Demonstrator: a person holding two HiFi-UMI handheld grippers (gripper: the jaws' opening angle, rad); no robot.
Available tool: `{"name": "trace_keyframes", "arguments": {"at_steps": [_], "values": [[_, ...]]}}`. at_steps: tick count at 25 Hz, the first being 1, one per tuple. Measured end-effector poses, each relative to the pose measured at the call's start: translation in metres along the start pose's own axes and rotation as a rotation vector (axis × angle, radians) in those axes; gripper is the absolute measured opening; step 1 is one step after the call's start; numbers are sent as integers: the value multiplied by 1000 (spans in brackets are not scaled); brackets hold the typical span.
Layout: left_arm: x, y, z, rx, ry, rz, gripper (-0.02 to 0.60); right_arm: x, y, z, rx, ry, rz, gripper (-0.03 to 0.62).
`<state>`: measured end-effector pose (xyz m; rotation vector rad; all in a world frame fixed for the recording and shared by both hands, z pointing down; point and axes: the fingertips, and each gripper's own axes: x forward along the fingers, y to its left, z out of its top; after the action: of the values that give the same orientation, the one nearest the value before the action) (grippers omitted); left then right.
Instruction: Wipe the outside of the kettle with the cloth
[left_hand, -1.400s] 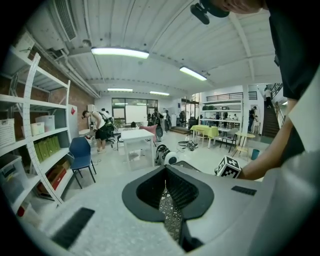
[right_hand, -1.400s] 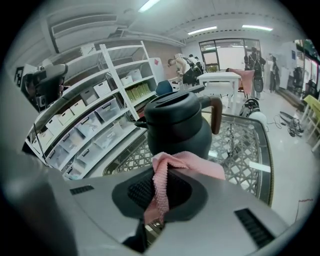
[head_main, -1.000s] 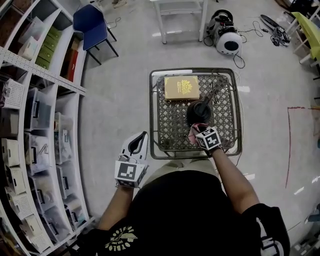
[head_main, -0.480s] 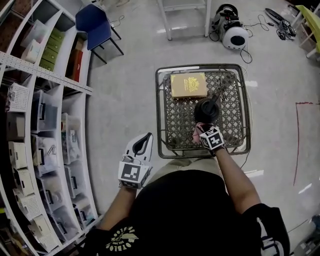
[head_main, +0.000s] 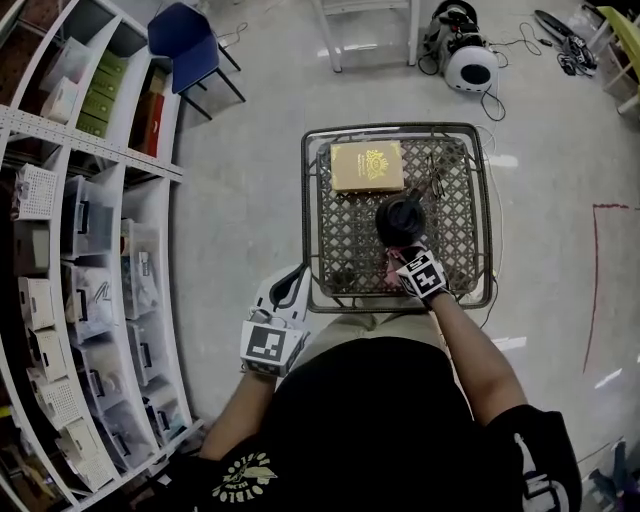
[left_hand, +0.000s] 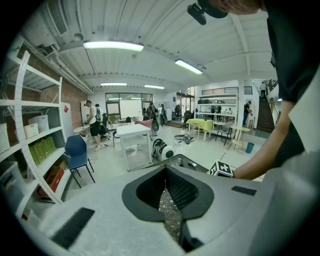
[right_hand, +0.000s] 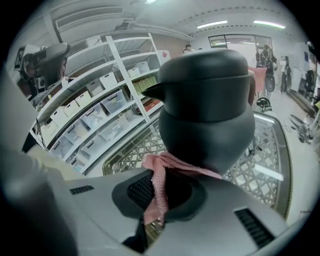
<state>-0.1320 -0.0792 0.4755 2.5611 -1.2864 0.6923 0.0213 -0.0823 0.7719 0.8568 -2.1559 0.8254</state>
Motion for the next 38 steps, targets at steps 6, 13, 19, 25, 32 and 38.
{"name": "trace_keyframes", "arguments": {"at_steps": [6,13,19,25,32,38], "values": [[9,-23,1,-36,7,50,9,-6,-23,-15,-83,46,29,28],[7,-36,-6,-40,40,138,9,-11,-40,-21,-148,96,68,29],[7,-57,-15,-148,33,179,9,-15,-57,-28,-249,151,96,29],[16,-67,-28,-199,32,207,9,-18,-87,-21,-280,173,82,29],[28,-78,-35,-236,30,227,9,-13,-118,-20,-430,227,39,29],[20,-61,-45,-257,38,231,8,-3,-145,1,-407,209,-53,29]]}}
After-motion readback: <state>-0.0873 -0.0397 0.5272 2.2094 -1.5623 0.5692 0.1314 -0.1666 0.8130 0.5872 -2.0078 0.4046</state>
